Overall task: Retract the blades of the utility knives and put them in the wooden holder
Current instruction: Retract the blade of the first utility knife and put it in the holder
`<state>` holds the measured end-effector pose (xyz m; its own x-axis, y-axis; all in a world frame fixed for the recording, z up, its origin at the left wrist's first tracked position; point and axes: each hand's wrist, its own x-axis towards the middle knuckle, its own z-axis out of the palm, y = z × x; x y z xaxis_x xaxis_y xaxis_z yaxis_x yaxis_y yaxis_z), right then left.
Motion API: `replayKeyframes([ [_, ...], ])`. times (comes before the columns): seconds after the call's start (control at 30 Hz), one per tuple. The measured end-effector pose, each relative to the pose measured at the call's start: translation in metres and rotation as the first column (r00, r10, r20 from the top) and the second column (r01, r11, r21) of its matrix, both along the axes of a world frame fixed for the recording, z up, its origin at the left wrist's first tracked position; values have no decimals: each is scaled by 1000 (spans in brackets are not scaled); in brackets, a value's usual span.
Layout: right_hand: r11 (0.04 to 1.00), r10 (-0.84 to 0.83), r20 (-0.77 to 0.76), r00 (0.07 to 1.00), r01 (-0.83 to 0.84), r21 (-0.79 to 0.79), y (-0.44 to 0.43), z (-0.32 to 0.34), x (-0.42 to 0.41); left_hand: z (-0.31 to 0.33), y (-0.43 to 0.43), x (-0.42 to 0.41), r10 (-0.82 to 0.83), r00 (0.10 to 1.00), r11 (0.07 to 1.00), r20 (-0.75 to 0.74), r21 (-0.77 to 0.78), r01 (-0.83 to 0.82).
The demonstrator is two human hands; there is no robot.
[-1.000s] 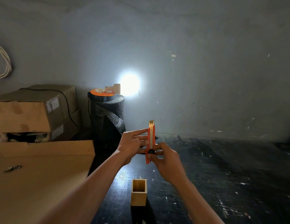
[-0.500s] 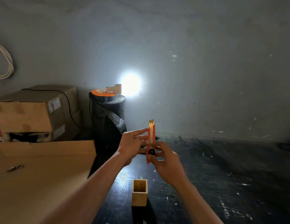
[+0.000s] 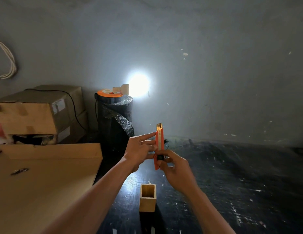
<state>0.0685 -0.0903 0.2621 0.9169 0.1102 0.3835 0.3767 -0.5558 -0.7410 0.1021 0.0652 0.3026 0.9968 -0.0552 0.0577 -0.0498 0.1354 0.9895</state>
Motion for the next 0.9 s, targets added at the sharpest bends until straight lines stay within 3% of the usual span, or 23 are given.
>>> replayKeyframes([
  [0.57,998,37,-34,999,-38,-47,8,-26,18,-20,11,7,10,1000,999,25,49,-12],
  [0.9,985,26,-89,996,-10,169,6,-34,47,-59,15,15,-47,998,999,-39,-9,46],
])
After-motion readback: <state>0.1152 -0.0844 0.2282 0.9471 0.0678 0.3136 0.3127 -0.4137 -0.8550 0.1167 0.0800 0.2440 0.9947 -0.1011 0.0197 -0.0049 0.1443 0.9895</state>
